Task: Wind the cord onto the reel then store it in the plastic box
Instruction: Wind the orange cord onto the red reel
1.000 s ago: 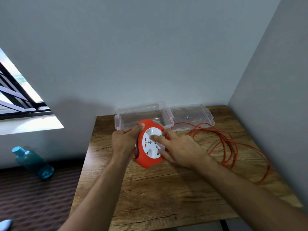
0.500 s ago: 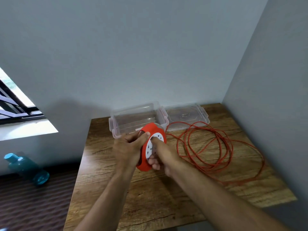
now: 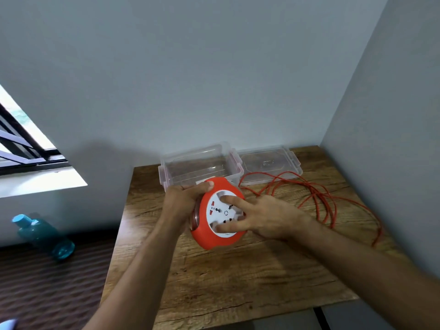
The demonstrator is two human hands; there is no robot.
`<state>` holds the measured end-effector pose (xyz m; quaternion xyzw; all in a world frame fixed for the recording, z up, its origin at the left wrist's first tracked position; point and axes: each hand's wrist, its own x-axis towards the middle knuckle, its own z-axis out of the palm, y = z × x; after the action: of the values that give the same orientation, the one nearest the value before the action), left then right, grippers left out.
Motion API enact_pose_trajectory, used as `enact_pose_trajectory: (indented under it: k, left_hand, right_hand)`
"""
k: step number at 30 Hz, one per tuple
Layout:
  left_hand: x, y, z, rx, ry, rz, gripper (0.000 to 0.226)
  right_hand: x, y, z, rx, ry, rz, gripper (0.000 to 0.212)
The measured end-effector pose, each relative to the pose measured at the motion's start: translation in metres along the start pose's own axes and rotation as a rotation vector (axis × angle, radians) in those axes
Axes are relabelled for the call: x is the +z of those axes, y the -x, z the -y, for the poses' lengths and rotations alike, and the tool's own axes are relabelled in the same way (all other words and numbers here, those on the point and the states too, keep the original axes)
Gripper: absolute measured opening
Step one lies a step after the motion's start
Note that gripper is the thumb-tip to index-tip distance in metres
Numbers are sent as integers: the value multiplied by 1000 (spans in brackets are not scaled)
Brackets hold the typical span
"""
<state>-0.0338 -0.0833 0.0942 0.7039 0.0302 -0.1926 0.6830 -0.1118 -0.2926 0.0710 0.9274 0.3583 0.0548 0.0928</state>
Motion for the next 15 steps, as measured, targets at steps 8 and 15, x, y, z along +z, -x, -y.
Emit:
enact_pose_trajectory:
  k: [8, 15]
  left_hand:
    - [1, -3, -12, 91, -69, 30, 20]
    - [14, 3, 5, 340, -41, -136, 3]
  right_hand:
    - [-9, -25, 9, 183, 27, 0, 59]
    - [-18, -66, 58, 1369, -1426, -452, 52]
